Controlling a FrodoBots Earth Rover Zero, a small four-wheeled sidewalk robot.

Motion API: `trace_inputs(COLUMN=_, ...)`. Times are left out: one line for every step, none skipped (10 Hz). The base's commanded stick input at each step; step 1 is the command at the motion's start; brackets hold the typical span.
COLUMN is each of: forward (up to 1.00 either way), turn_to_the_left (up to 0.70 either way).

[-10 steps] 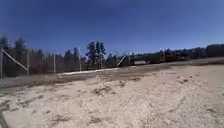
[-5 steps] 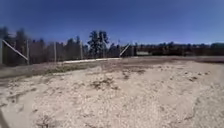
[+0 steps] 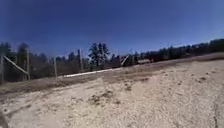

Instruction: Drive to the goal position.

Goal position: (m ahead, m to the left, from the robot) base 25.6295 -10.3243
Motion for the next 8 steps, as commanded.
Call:
trace_inputs(forward=0.7, turn_to_the_left=0.0)
trace_inputs(forward=0.7, turn_to_the_left=0.0)
trace_inputs(forward=0.7, turn_to_the_left=-0.1)
trace_inputs(forward=0.7, turn_to_the_left=-0.35)
trace_inputs(forward=0.7, turn_to_the_left=-0.2)
trace_inputs(forward=0.7, turn_to_the_left=0.0)
trace_inputs(forward=0.7, turn_to_the_left=0.0)
trace_inputs(forward=0.7, turn_to_the_left=-0.11)
